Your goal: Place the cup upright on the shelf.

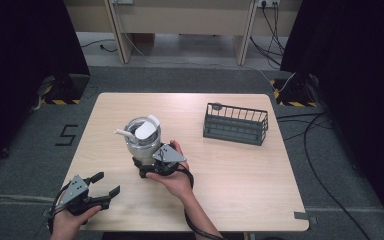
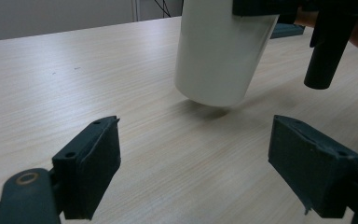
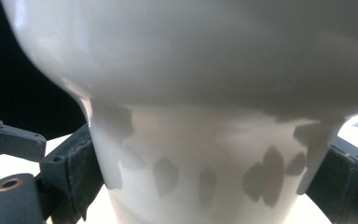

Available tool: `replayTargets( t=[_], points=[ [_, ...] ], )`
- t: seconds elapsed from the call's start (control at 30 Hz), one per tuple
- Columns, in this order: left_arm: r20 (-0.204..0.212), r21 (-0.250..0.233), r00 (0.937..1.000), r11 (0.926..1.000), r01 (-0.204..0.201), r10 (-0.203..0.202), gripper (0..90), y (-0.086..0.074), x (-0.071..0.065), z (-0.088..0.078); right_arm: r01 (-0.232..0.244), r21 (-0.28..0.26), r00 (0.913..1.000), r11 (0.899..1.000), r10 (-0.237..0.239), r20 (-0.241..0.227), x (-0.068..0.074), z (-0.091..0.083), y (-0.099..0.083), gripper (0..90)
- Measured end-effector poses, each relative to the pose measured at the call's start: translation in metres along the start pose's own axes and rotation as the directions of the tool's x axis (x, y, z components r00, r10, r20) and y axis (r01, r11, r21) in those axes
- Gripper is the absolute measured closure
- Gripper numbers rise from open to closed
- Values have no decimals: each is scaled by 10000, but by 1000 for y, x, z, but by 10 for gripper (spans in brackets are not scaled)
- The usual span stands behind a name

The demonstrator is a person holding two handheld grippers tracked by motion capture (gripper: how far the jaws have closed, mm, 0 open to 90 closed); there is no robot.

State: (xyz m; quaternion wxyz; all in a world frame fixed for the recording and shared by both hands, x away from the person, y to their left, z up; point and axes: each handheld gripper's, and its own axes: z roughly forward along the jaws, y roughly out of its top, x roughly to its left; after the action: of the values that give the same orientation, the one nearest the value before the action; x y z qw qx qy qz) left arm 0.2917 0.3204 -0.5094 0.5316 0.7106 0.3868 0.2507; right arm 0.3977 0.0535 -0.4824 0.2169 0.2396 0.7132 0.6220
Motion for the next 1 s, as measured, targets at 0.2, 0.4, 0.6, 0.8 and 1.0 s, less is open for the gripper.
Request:
replayTargets(
  t=[0.2, 0.4, 0.6, 0.8, 1.0],
  points=[
    [-18, -17, 10000, 10000, 22, -22, 160, 0, 0, 0, 55, -67, 9998, 10000, -53, 202, -6, -4, 8, 112],
    [-3, -24, 10000, 10000, 23, -23, 161, 0, 0, 0, 59, -98, 9990, 9999, -55, 445, -11, -9, 16, 112],
    [-3, -34, 10000, 10000, 58, -58, 161, 0, 0, 0, 50, -126, 9968, 9999, -40, 797, -21, -13, 23, 113],
    [-2, -35, 10000, 10000, 65, -65, 162, 0, 0, 0, 52, 36, 9945, 10000, -56, 1048, -28, -17, 25, 113],
    [1, -41, 10000, 10000, 84, -84, 163, 0, 0, 1, -49, 58, 9908, 10000, 40, 1355, -36, -21, 27, 113]
  ],
)
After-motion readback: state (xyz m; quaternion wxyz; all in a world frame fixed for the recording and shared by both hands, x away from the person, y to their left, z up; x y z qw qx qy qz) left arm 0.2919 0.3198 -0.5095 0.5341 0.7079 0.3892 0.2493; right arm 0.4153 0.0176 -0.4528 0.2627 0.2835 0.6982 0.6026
